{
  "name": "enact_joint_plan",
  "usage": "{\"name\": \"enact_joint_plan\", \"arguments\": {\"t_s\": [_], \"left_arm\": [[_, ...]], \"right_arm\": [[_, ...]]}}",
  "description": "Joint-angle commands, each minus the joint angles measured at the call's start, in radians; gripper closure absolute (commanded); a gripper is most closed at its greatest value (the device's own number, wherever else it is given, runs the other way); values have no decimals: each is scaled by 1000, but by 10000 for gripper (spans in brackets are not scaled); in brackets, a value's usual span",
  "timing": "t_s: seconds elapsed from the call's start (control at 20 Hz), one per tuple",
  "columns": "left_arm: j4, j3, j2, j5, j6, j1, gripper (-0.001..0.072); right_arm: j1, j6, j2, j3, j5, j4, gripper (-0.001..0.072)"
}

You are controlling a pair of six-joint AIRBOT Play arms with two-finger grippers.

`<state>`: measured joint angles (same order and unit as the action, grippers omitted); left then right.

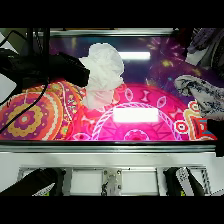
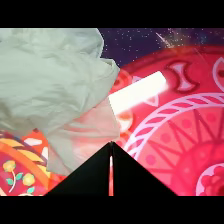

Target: Fold the clothes and pants, and hang the long-sleeved shirts on hangers.

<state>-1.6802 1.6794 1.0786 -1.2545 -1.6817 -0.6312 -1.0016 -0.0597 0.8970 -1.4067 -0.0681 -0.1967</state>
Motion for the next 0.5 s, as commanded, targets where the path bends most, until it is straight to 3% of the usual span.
{"name": "enact_joint_plan", "arguments": {"t_s": [0.0, 0.45], "left_arm": [[0, 1, 1, 0, 2, -1, 694], [7, 1, 29, -19, 2, -1, 693]], "right_arm": [[0, 0, 44, -43, 14, 3, 707], [0, -5, 153, -150, -33, 3, 707]]}}
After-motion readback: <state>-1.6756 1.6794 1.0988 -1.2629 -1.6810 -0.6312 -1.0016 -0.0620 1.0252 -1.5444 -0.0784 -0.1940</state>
